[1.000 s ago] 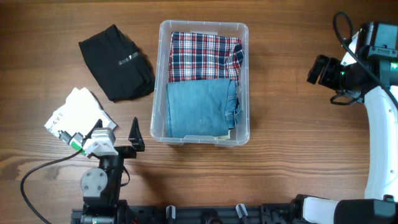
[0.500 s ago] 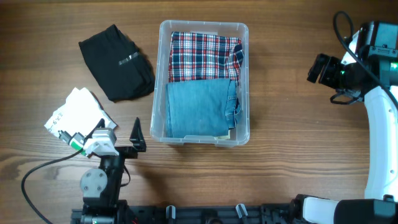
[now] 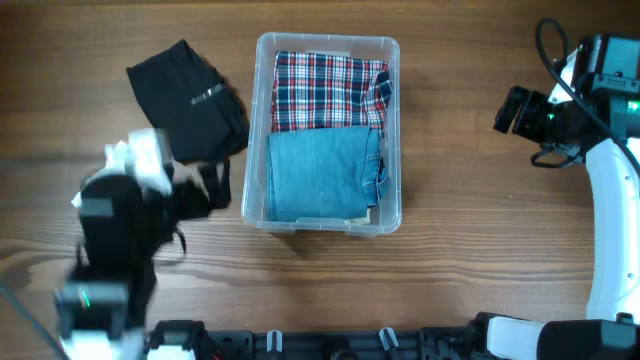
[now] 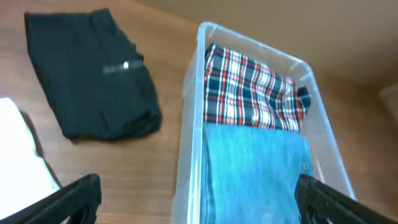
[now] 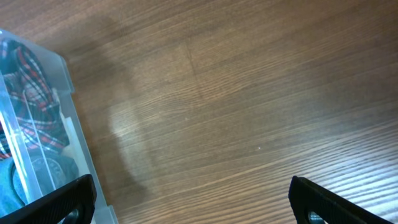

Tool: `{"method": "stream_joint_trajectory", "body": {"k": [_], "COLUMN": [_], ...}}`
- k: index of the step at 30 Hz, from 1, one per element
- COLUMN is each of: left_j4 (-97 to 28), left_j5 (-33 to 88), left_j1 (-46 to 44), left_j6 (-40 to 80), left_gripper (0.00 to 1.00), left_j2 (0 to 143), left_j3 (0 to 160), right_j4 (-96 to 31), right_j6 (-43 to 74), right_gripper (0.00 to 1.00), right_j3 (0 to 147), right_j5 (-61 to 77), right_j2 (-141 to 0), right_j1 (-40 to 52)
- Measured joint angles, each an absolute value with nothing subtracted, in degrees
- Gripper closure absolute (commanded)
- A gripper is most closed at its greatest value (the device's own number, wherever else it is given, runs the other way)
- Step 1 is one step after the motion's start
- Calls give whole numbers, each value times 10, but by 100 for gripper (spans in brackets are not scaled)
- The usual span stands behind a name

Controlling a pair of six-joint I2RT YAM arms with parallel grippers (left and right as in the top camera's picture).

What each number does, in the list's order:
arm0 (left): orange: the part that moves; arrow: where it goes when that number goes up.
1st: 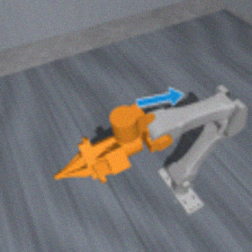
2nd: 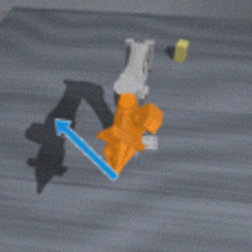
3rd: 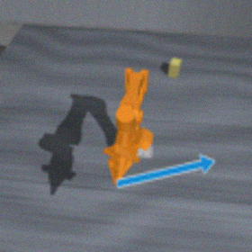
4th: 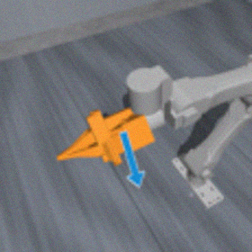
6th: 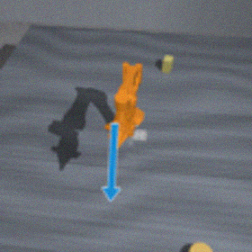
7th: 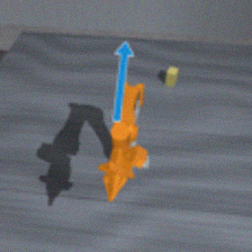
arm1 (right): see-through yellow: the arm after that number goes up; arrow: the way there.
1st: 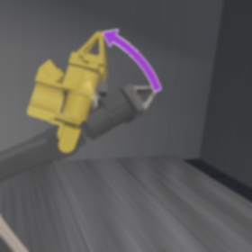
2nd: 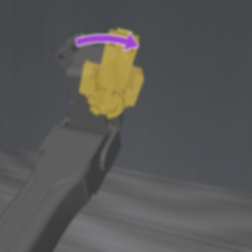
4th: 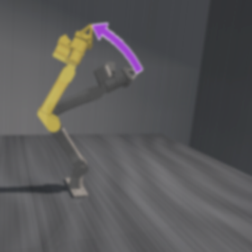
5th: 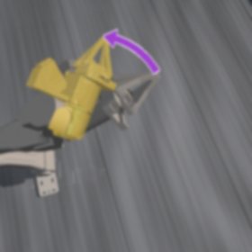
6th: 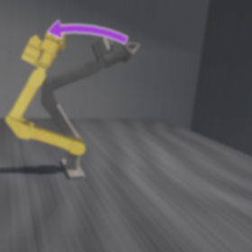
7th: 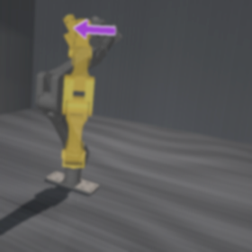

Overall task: Pack container
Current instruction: 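Reach the left gripper to the black trousers and grasp their edge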

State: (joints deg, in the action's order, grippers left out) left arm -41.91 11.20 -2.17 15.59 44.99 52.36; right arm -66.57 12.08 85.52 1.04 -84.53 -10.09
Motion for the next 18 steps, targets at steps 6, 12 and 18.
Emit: {"method": "stream_joint_trajectory", "body": {"k": [6, 12, 18], "left_j4": [-583, -631, -645], "left_j5": [108, 105, 101], "left_j1": [-22, -23, -52], "left_j6": [138, 127, 117], "left_gripper": [7, 81, 96], "left_j2": [705, 820, 931], "left_j3": [775, 790, 790], "right_j4": [-666, -666, -666], "right_j6": [121, 121, 121], "right_gripper": [0, 0, 0], "right_j3": [855, 855, 855], "right_j5": [11, 11, 11], "right_j2": [-845, -845, -845], "right_j1": [-101, -101, -101]}}
